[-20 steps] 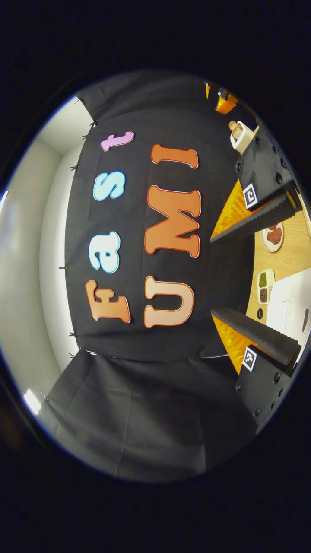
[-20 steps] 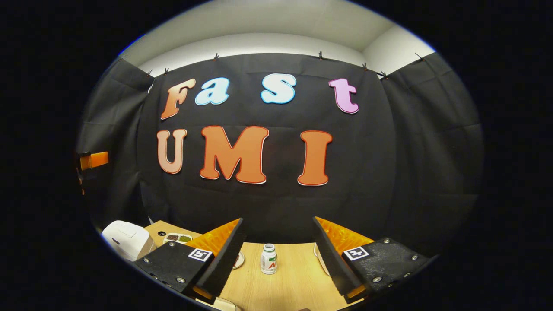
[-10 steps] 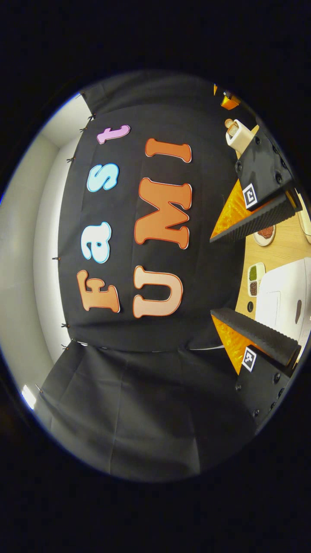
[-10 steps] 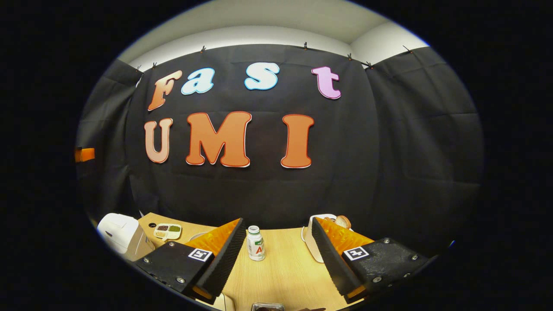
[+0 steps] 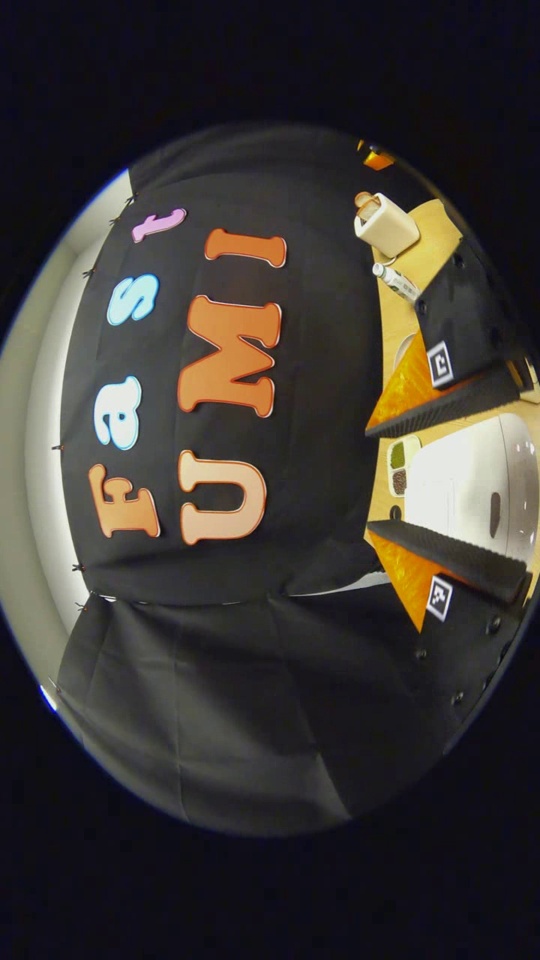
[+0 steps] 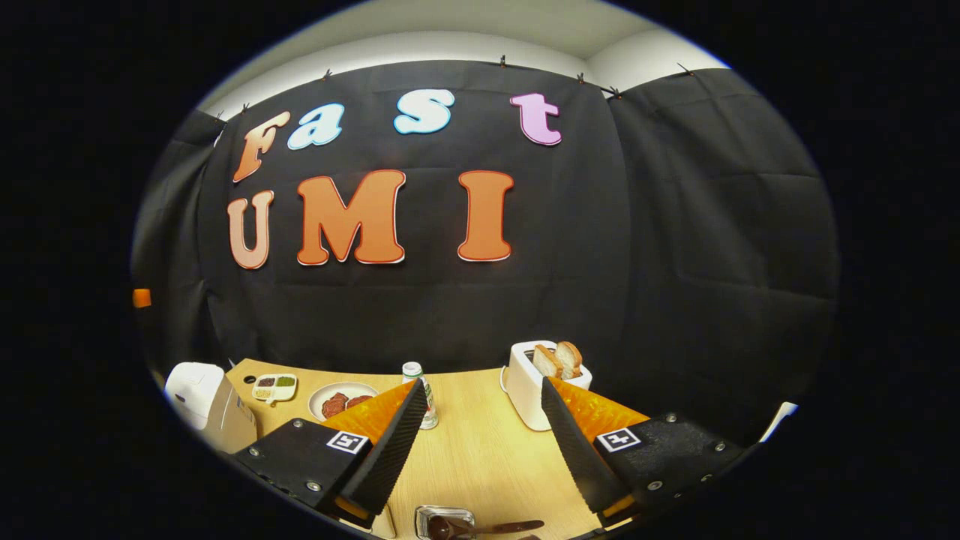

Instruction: Close the left gripper, press the button to open the rice cooker; take a wooden spoon from the chopstick holder with the right hand, scoop a spoonful of rice and pour it into the rice cooker, then put the wooden spoon back into the chopstick holder.

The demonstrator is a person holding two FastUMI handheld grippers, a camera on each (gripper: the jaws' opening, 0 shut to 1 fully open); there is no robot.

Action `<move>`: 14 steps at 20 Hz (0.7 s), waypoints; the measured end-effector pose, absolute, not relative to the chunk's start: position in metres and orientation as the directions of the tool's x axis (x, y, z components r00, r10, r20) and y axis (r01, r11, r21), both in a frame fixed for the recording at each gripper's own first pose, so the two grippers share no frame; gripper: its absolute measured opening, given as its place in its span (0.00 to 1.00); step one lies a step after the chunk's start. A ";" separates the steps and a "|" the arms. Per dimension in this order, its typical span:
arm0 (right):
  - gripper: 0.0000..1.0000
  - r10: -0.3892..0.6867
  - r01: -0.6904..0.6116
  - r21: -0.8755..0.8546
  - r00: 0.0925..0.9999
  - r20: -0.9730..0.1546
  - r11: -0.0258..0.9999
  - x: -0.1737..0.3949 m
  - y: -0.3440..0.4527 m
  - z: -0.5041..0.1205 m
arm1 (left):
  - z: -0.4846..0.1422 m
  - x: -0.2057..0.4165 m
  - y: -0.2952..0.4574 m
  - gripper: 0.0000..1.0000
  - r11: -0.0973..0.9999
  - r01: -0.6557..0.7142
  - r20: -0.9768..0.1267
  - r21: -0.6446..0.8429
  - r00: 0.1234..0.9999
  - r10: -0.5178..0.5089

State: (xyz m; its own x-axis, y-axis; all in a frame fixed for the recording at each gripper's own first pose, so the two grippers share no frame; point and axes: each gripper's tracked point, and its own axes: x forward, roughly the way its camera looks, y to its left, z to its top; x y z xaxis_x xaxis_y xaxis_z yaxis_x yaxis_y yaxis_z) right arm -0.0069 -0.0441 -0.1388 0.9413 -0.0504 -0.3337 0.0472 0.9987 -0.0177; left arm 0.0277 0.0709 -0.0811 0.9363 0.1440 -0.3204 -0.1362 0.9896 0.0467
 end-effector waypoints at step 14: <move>0.95 -0.132 0.116 -0.064 0.904 -0.406 0.991 -0.052 -0.073 -0.161 | -0.201 -0.027 0.107 0.05 0.971 -0.227 -0.770 -0.079 0.632 0.085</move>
State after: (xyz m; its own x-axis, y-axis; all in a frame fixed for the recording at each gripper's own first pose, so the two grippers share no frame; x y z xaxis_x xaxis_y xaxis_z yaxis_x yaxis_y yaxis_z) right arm -0.0521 -0.0734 -0.1606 0.9043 -0.1323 -0.4058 0.1164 0.9912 -0.0637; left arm -0.0270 0.1070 -0.2011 0.6320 0.0848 -0.7703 -0.2266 0.9708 -0.0790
